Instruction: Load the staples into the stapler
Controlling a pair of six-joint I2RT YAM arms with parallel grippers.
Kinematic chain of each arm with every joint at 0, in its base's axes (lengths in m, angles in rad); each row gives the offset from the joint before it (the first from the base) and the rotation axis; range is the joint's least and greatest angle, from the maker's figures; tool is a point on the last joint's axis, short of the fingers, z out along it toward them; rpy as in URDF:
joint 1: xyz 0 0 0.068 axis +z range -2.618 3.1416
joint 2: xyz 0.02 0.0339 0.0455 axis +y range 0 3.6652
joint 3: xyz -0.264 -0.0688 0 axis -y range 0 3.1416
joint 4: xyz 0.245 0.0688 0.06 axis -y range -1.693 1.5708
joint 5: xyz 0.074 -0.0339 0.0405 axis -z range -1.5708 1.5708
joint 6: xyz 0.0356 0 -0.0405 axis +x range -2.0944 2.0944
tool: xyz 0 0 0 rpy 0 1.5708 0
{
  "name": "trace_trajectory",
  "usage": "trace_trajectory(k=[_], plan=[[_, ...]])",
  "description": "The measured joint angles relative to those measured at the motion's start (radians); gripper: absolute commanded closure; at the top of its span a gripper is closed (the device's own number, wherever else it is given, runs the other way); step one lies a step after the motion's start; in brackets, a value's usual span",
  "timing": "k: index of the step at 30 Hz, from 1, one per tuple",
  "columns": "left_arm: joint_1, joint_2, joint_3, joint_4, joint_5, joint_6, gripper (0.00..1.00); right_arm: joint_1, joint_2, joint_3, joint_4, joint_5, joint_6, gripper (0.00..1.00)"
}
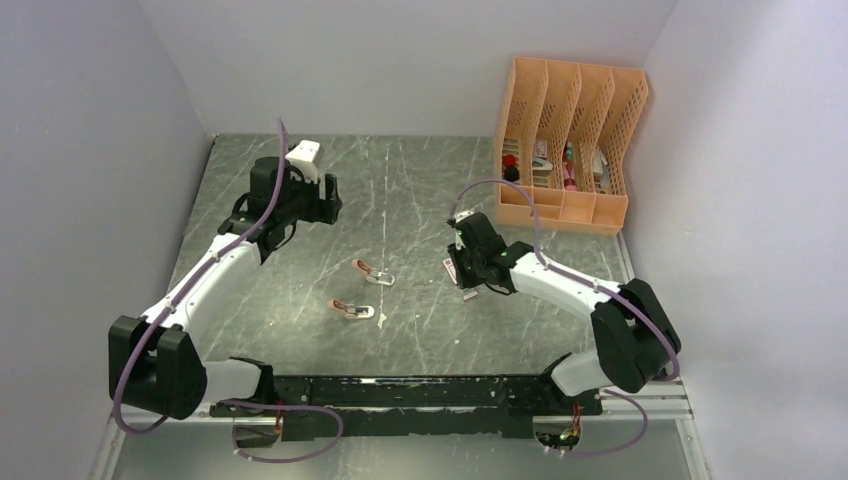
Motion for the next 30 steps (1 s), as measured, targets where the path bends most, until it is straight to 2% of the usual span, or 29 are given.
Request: trace_trajectory(k=[6,7,10,13,14,21,30], plan=[[0.0,0.0,0.0,0.005,0.012,0.0,0.21,-0.014,0.011,0.0,-0.003,0.005,0.024,0.68],[0.0,0.0,0.0,0.005,0.014,0.0,0.21,-0.015,0.016,0.0,-0.003,0.005,0.025,0.64],[0.0,0.0,0.0,0.005,0.014,0.0,0.21,-0.018,0.031,0.0,-0.003,0.004,0.029,0.42],[0.0,0.0,-0.001,0.005,0.014,0.0,0.21,-0.018,0.035,0.0,-0.003,0.007,0.034,0.25],[0.0,0.0,-0.001,0.005,0.014,0.0,0.21,-0.019,0.035,0.0,-0.001,0.011,0.032,0.23],[0.0,0.0,-0.001,0.005,0.014,0.0,0.21,-0.02,0.043,0.028,0.008,0.031,0.01,0.23],[0.0,0.0,-0.002,0.006,0.013,0.0,0.21,-0.023,0.169,0.087,0.022,0.024,-0.042,0.27]])
